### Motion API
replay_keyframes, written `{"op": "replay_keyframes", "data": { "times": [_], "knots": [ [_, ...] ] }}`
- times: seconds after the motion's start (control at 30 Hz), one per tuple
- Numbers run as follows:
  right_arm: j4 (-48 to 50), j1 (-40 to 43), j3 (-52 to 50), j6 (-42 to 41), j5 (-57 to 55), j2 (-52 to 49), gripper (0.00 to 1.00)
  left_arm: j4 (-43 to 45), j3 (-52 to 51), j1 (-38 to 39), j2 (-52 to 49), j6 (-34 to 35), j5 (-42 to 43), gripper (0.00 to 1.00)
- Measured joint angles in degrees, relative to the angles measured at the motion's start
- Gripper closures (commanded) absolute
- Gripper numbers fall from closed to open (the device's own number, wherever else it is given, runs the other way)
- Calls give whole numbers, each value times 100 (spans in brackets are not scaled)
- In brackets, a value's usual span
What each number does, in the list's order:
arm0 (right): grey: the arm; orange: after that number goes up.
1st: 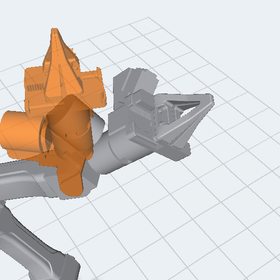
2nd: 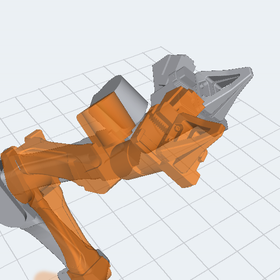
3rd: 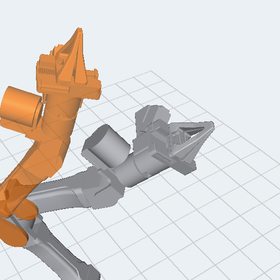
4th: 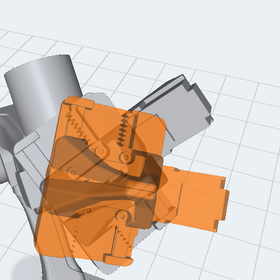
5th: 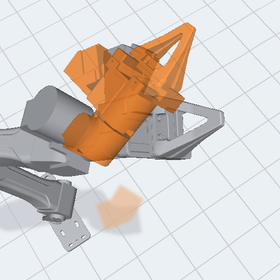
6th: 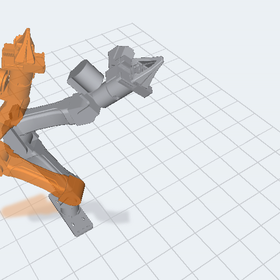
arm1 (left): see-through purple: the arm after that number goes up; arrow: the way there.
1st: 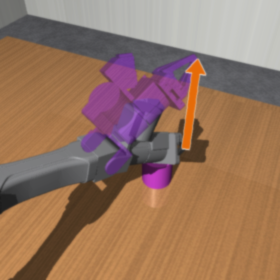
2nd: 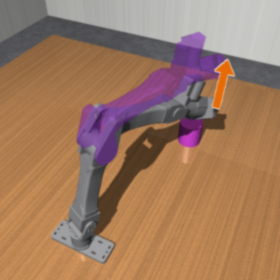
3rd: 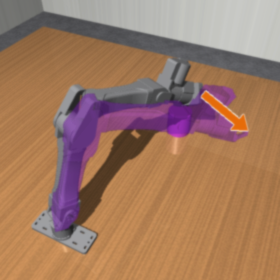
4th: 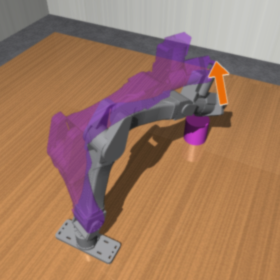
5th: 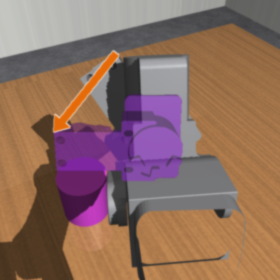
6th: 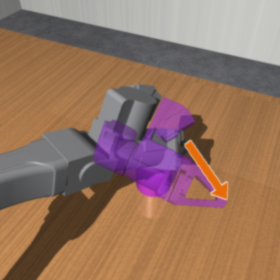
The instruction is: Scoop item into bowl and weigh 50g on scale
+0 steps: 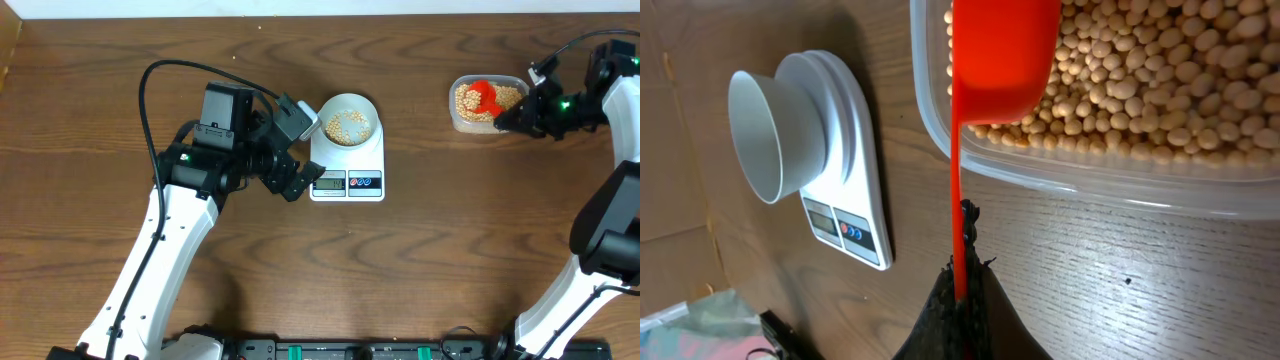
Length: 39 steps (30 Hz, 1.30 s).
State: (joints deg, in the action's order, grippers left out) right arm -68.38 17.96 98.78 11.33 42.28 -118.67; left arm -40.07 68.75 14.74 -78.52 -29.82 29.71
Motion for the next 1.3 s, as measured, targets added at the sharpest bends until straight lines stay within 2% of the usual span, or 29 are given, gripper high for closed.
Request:
{"op": "replay_keyframes", "data": {
  "times": [0.7, 1.3],
  "knots": [
    [-22, 44, -2, 127, 356, 0, 99, 0, 0, 0, 0, -2, 0, 2],
    [-76, -11, -2, 352, 1198, 0, 98, 0, 0, 0, 0, -2, 0, 2]
  ]
}}
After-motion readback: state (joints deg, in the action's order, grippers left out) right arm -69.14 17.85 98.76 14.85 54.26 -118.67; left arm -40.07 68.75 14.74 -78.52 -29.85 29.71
